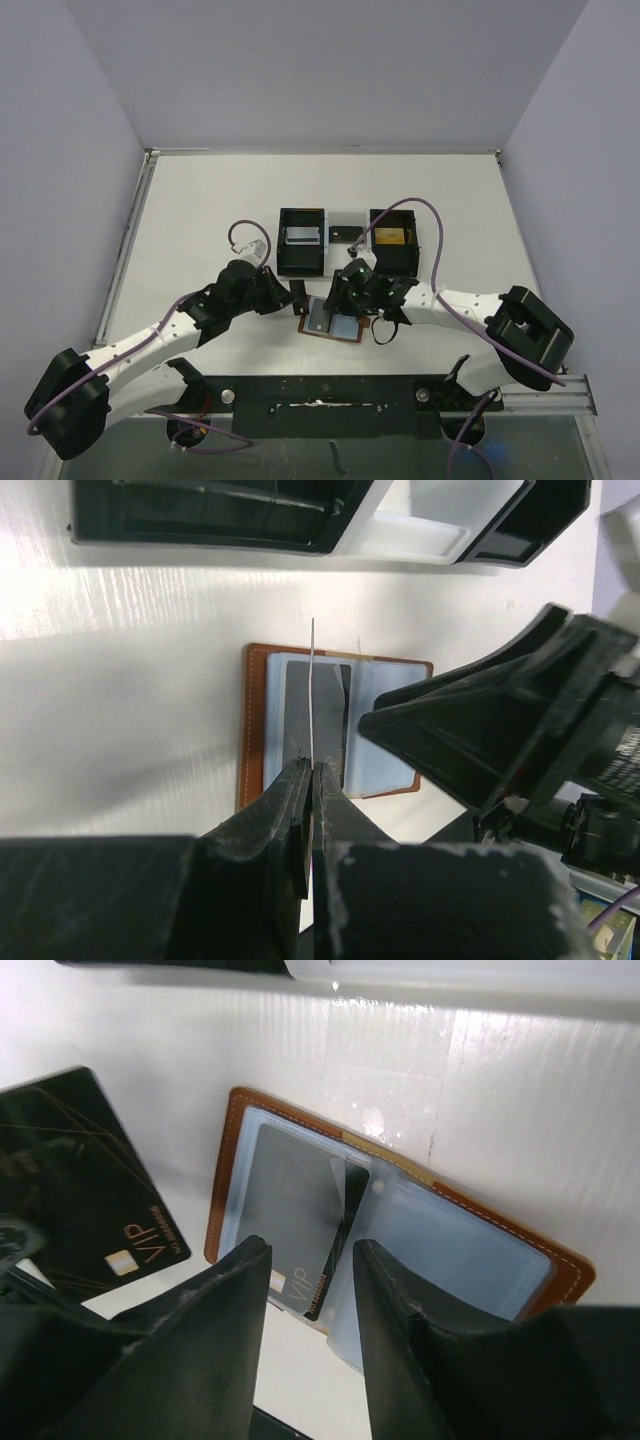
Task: Take the credit cards out of the card holder
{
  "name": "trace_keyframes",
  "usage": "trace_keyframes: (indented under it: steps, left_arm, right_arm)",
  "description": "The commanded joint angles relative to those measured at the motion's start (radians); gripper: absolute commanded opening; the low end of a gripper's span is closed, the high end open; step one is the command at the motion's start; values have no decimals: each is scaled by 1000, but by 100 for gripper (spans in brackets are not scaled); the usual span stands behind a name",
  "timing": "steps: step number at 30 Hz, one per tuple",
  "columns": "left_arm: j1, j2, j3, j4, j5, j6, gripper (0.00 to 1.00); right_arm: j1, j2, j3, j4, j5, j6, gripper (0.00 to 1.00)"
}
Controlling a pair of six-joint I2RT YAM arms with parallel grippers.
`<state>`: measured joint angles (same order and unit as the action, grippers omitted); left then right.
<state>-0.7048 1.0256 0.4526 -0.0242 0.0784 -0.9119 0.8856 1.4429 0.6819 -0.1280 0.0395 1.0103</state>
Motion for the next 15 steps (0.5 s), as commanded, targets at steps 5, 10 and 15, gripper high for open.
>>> trace_keyframes:
  steps: [5,10,15]
  left_arm:
    - [25,-46,-33,134,35,28,0]
    - [66,-76,-52,213,116,23,0]
    - [173,-90,-102,370,295,-47,0]
  right_arm:
    - [18,-185,55,6,201,-77,73]
    - [16,-299,-12,96,278,-113,90]
    - [-51,-390,-80,230,128,-241,100]
